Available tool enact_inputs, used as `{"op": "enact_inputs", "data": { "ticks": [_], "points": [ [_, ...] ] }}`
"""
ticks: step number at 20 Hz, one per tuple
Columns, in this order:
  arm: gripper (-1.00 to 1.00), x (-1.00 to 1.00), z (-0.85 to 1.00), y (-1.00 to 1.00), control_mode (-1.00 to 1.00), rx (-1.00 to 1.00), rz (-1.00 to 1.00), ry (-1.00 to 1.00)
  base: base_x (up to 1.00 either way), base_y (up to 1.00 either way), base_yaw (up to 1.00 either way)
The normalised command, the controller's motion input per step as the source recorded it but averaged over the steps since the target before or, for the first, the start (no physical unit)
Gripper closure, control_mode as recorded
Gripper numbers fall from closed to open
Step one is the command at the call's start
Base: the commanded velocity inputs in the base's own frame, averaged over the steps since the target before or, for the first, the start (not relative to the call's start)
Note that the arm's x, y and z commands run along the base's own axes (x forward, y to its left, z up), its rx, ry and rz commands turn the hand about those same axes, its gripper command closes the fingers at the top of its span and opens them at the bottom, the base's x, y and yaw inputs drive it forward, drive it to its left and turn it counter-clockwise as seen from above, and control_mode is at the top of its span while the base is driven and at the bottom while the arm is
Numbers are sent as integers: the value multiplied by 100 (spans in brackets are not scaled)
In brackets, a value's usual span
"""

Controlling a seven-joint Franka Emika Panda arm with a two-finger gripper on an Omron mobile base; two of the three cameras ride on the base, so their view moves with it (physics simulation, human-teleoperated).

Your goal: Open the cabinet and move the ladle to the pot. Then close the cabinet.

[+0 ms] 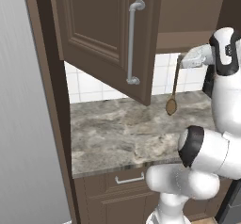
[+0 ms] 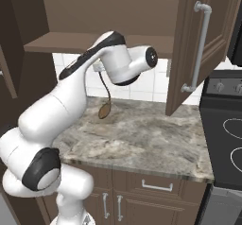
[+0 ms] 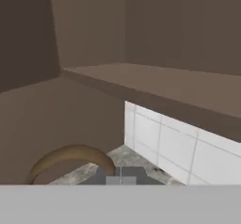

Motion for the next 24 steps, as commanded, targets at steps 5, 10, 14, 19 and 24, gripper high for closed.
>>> {"op": "enact_inputs", "data": {
  "ticks": [5, 10, 14, 19, 24],
  "points": [
    [100, -100, -19, 37, -100, 0, -13, -19, 0, 0, 0],
    [100, -95, 0, 25, -100, 0, -13, -19, 0, 0, 0],
    [100, -80, 0, 22, -100, 0, -14, -16, 0, 0, 0],
    [100, -75, 19, 13, -100, 0, -13, -11, 0, 0, 0],
    [100, -57, 36, 1, -100, 0, -12, -7, 0, 0, 0]
  ]
}}
